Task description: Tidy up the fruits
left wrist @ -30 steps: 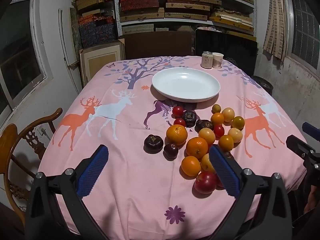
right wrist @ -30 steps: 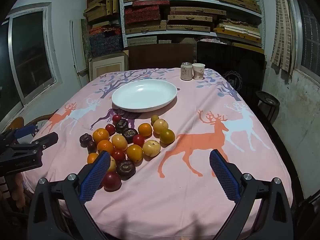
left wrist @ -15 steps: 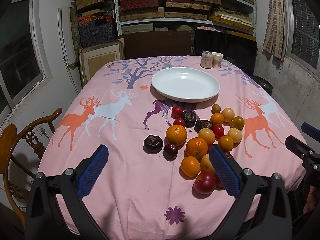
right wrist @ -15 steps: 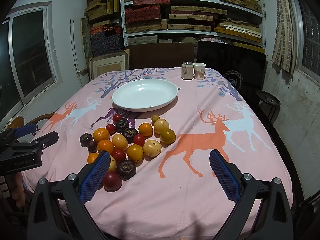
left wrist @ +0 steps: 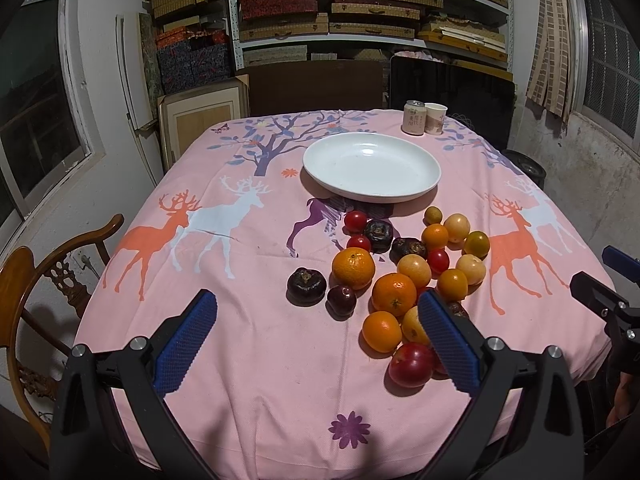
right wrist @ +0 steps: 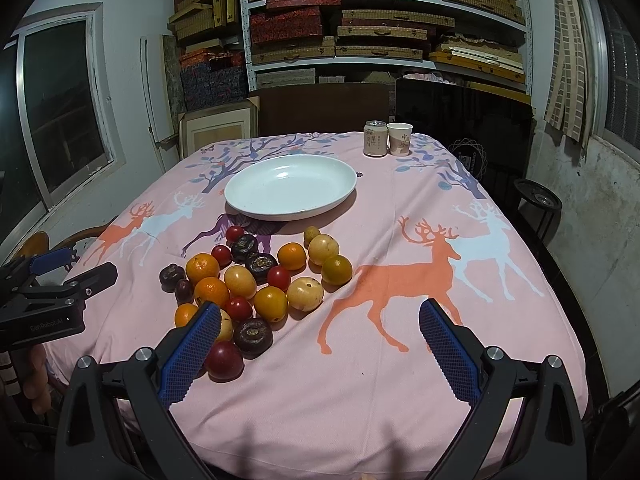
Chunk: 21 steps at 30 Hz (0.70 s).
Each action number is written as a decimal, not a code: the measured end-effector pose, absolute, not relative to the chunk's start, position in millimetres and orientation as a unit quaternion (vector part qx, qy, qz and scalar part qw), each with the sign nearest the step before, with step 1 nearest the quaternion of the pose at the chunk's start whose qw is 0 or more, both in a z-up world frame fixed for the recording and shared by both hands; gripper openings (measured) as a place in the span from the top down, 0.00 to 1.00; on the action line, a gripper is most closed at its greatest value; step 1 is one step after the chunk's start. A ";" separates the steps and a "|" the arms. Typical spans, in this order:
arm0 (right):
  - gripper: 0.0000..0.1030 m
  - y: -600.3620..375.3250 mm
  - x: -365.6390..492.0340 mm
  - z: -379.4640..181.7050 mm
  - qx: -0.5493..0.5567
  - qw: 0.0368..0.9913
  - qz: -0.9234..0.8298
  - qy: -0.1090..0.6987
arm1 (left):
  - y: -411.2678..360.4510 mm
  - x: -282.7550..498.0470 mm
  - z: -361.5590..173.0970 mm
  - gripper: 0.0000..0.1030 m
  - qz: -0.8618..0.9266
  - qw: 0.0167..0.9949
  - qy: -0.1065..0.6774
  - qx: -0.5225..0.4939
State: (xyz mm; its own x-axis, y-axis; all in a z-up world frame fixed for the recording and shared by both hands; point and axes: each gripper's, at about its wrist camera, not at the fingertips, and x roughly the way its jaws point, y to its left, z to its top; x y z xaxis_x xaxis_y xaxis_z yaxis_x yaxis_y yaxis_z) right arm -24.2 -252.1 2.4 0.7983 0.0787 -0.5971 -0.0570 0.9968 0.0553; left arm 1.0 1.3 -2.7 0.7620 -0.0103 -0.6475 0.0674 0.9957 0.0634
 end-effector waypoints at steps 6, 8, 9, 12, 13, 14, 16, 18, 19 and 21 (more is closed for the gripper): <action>0.03 -252.7 -24.8 3.0 0.018 0.948 0.036 0.316 | 1.4 1.1 -3.0 0.04 -0.021 0.937 0.345 0.041; 0.03 -252.3 -24.6 2.6 0.017 0.948 0.036 0.316 | 1.4 1.2 -2.9 0.04 -0.021 0.937 0.345 0.041; 0.03 -252.5 -24.7 2.7 0.017 0.948 0.036 0.316 | 1.4 1.2 -2.9 0.04 -0.021 0.937 0.345 0.041; 0.04 -251.3 -23.3 1.1 0.018 0.948 0.036 0.317 | 1.5 1.4 -3.4 0.04 -0.021 0.937 0.345 0.041; 0.03 -251.3 -23.1 0.9 0.018 0.947 0.036 0.317 | 1.4 1.3 -2.9 0.04 -0.021 0.937 0.346 0.041; 0.03 -252.2 -24.2 2.0 0.018 0.947 0.036 0.318 | 2.2 1.7 -5.2 0.04 -0.021 0.937 0.347 0.041; 0.03 -252.6 -25.4 0.8 0.018 0.947 0.036 0.318 | 2.4 1.3 -6.5 0.04 -0.022 0.936 0.348 0.041; 0.03 -251.4 -24.8 -0.1 0.017 0.947 0.036 0.318 | 2.6 1.4 -6.6 0.04 -0.022 0.937 0.348 0.041; 0.03 -252.4 -24.9 0.9 0.017 0.947 0.036 0.318 | 2.6 1.4 -6.7 0.04 -0.021 0.937 0.348 0.041; 0.04 -252.0 -23.9 -0.2 0.017 0.947 0.037 0.319 | 2.5 1.4 -7.1 0.04 -0.022 0.936 0.348 0.040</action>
